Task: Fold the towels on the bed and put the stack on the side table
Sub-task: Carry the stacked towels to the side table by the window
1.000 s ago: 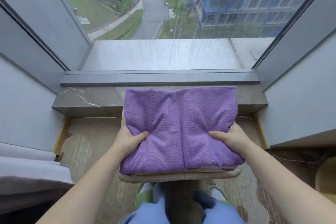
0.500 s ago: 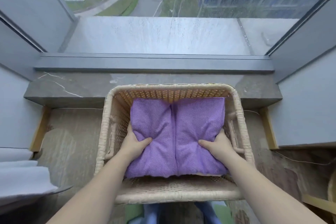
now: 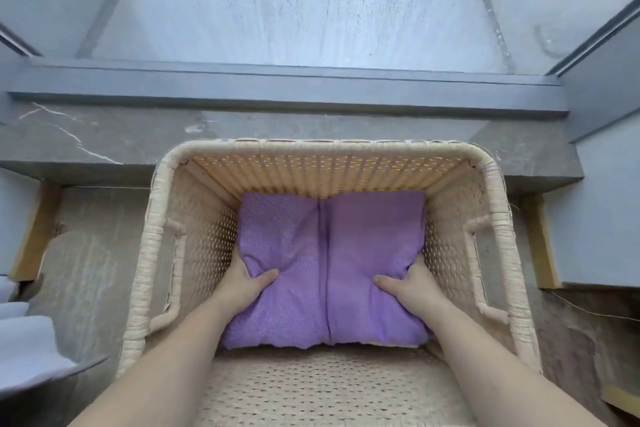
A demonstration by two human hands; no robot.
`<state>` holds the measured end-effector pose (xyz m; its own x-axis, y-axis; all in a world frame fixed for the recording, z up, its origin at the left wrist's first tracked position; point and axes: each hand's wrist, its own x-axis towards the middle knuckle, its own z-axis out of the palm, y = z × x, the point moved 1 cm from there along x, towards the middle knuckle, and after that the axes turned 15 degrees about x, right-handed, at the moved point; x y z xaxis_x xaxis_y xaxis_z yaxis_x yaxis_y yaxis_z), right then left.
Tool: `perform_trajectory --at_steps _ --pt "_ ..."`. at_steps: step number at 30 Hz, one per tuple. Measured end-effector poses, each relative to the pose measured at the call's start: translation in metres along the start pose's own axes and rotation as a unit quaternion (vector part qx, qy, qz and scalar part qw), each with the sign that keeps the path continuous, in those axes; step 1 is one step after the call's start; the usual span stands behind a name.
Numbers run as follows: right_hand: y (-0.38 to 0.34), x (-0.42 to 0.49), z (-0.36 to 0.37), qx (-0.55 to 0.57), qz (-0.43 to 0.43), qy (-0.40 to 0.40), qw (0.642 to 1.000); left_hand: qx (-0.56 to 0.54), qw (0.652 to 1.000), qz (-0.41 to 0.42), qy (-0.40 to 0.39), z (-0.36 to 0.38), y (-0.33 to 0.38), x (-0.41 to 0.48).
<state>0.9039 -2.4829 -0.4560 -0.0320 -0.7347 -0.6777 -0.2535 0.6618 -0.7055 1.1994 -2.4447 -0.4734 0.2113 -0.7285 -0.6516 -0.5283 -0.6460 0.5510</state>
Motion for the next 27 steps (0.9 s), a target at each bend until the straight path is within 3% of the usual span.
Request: perform_trajectory --at_steps 9,12,14,16,18,19,21,23,27 --pt "0.016 0.013 -0.002 -0.043 0.076 0.006 0.996 0.009 0.997 -0.071 -0.018 0.004 -0.014 0.007" --pt "-0.004 -0.002 -0.001 -0.193 0.06 0.042 0.979 0.1 0.991 -0.082 0.026 -0.001 -0.002 -0.002" --pt "-0.024 -0.021 -0.001 -0.335 0.011 0.054 0.941 0.191 0.977 -0.089 0.041 -0.01 0.013 -0.015" --pt "-0.042 -0.04 -0.001 -0.455 -0.101 0.082 0.881 0.333 0.938 -0.055 0.075 -0.022 0.032 -0.032" --pt "-0.054 -0.05 0.001 -0.508 -0.245 0.086 0.821 0.511 0.845 0.074 0.14 -0.026 0.046 -0.043" --pt "-0.058 -0.051 0.004 -0.527 -0.29 0.045 0.798 0.558 0.803 0.158 0.141 -0.025 0.05 -0.045" --pt "-0.057 -0.042 0.011 -0.569 -0.303 -0.07 0.761 0.603 0.754 0.255 0.054 -0.018 0.053 -0.039" --pt "-0.051 -0.022 0.018 -0.587 -0.267 -0.116 0.755 0.624 0.741 0.245 -0.018 -0.014 0.049 -0.021" --pt "-0.024 0.017 0.017 -0.566 -0.18 -0.121 0.796 0.635 0.746 0.185 -0.08 -0.012 0.028 0.013"
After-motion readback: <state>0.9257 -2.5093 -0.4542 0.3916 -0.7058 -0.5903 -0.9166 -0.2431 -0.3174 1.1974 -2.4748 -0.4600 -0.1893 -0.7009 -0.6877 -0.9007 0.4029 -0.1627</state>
